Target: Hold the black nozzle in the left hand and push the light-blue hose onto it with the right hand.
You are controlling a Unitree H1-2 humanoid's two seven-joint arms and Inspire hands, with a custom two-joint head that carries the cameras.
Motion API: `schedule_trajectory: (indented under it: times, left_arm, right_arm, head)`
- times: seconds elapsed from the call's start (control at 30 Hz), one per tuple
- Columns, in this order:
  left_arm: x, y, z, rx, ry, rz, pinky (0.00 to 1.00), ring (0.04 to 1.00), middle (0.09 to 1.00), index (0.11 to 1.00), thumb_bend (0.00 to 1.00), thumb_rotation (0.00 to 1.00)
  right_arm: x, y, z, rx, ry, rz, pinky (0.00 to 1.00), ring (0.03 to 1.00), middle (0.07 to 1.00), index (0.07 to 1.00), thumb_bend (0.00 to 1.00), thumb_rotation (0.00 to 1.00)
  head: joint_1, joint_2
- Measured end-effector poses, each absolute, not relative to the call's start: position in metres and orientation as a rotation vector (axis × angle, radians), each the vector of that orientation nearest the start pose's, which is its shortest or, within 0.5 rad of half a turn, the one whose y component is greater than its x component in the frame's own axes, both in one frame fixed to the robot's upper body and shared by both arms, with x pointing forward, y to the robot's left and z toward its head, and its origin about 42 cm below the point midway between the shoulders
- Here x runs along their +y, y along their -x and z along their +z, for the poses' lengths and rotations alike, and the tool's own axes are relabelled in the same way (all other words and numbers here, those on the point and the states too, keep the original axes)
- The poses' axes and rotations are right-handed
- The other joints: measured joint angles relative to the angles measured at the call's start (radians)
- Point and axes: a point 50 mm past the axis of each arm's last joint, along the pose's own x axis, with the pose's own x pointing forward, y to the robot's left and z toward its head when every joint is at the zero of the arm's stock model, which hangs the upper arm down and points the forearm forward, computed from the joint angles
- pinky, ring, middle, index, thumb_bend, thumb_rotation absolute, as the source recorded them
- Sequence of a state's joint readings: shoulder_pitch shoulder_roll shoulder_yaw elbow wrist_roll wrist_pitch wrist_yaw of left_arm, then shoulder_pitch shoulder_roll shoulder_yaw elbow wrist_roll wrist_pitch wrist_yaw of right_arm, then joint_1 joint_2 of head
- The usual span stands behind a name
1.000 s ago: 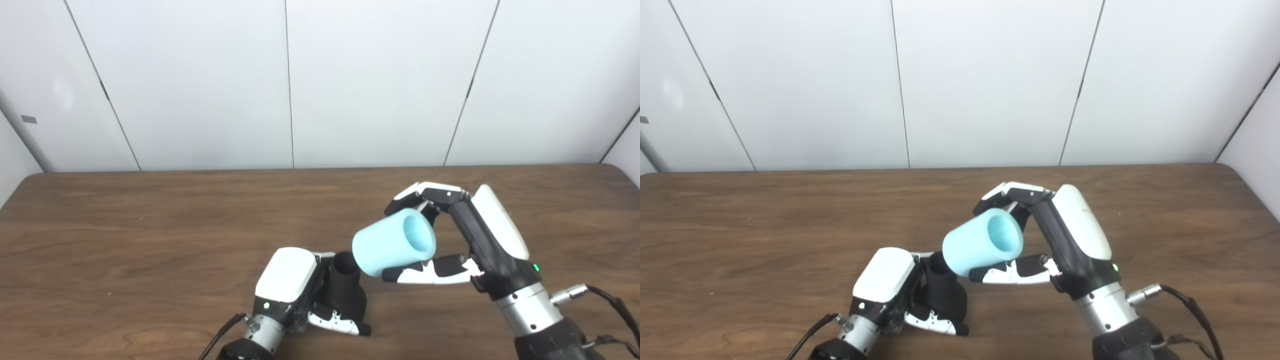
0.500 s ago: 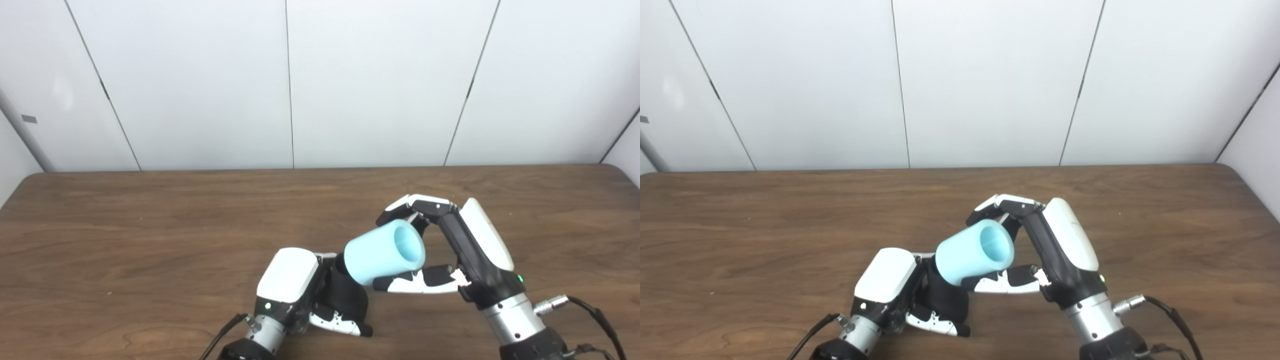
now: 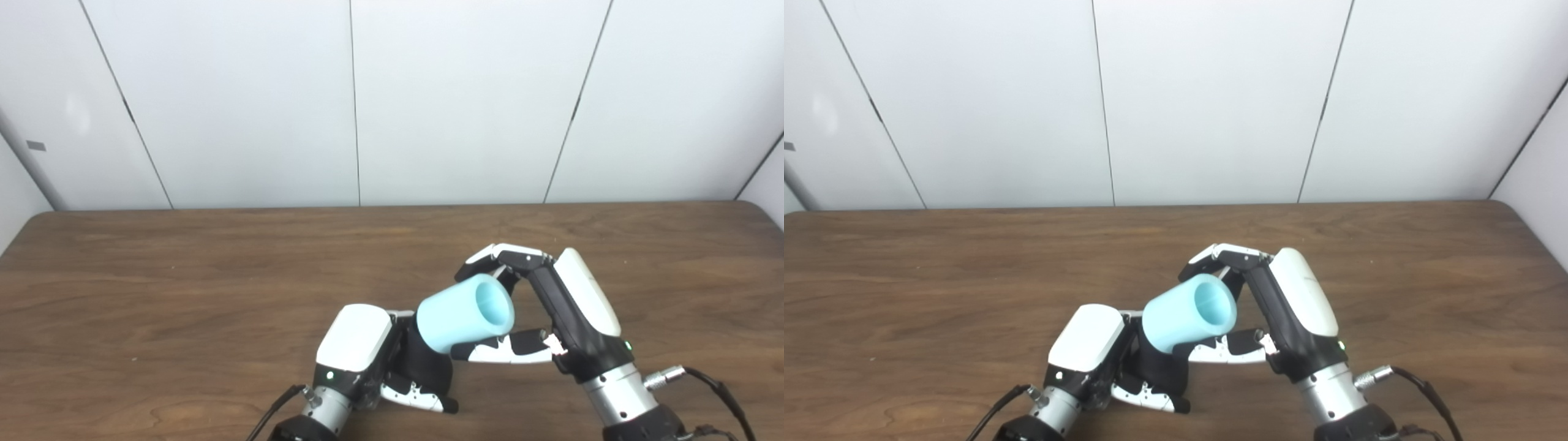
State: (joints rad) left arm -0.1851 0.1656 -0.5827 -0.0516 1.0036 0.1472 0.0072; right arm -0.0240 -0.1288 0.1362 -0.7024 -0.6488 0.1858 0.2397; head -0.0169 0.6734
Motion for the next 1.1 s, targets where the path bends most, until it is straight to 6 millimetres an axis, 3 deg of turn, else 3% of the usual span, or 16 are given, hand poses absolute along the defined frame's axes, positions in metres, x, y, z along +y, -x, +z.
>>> schedule_trajectory:
  times: [0.1, 0.17, 0.27, 0.4, 0.6, 0.67, 0.7, 0.8, 0.9, 1.07, 1.1]
  left_arm:
    - [0.103, -0.296, 0.132, -0.359, -1.188, -0.389, 0.3, 0.384, 0.408, 0.485, 0.52, 0.0]
    - [0.103, -0.296, 0.132, -0.359, -1.187, -0.389, 0.3, 0.383, 0.463, 0.484, 0.53, 0.0]
    - [0.103, -0.296, 0.132, -0.359, -1.188, -0.391, 0.3, 0.382, 0.476, 0.484, 0.53, 0.0]
    - [0.102, -0.296, 0.132, -0.359, -1.188, -0.393, 0.3, 0.388, 0.436, 0.485, 0.52, 0.0]
    - [0.1, -0.295, 0.132, -0.361, -1.188, -0.396, 0.31, 0.393, 0.477, 0.485, 0.53, 0.0]
    - [0.099, -0.295, 0.132, -0.361, -1.187, -0.397, 0.31, 0.391, 0.42, 0.487, 0.52, 0.0]
    - [0.099, -0.295, 0.132, -0.361, -1.188, -0.397, 0.31, 0.388, 0.454, 0.486, 0.52, 0.0]
    - [0.096, -0.294, 0.132, -0.359, -1.185, -0.399, 0.31, 0.392, 0.407, 0.486, 0.52, 0.0]
    - [0.095, -0.294, 0.132, -0.356, -1.186, -0.402, 0.3, 0.385, 0.47, 0.485, 0.53, 0.0]
    - [0.093, -0.293, 0.132, -0.353, -1.19, -0.401, 0.28, 0.366, 0.476, 0.485, 0.53, 0.0]
    - [0.093, -0.293, 0.132, -0.352, -1.19, -0.401, 0.28, 0.372, 0.432, 0.486, 0.52, 0.0]
  right_arm:
    - [-0.196, -0.236, 0.265, -0.5, 0.753, 0.107, 0.33, 0.382, 0.505, 0.515, 0.52, 0.0]
    - [-0.195, -0.235, 0.265, -0.508, 0.755, 0.11, 0.33, 0.382, 0.507, 0.514, 0.52, 0.0]
    - [-0.195, -0.237, 0.264, -0.508, 0.758, 0.116, 0.32, 0.382, 0.505, 0.516, 0.52, 0.0]
    - [-0.195, -0.238, 0.261, -0.5, 0.758, 0.12, 0.31, 0.377, 0.507, 0.518, 0.51, 0.0]
    - [-0.196, -0.239, 0.26, -0.498, 0.759, 0.12, 0.32, 0.379, 0.505, 0.519, 0.51, 0.0]
    - [-0.196, -0.239, 0.26, -0.498, 0.76, 0.119, 0.32, 0.379, 0.504, 0.52, 0.51, 0.0]
    - [-0.196, -0.239, 0.261, -0.499, 0.762, 0.118, 0.32, 0.378, 0.503, 0.521, 0.51, 0.0]
    - [-0.197, -0.241, 0.262, -0.505, 0.782, 0.114, 0.32, 0.377, 0.498, 0.523, 0.51, 0.0]
    - [-0.198, -0.243, 0.265, -0.516, 0.796, 0.113, 0.32, 0.378, 0.498, 0.524, 0.51, 0.0]
    - [-0.199, -0.245, 0.267, -0.514, 0.797, 0.12, 0.33, 0.383, 0.506, 0.52, 0.51, 0.0]
    - [-0.199, -0.245, 0.267, -0.514, 0.796, 0.123, 0.33, 0.384, 0.506, 0.52, 0.51, 0.0]
  head:
    - [0.002, 0.002]
    - [0.002, 0.002]
    - [0.0, 0.002]
    - [-0.003, 0.002]
    - [0.0, 0.003]
    - [0.0, 0.005]
    - [0.0, 0.005]
    - [-0.002, 0.006]
    - [-0.002, 0.006]
    - [0.0, 0.006]
    - [0.0, 0.006]
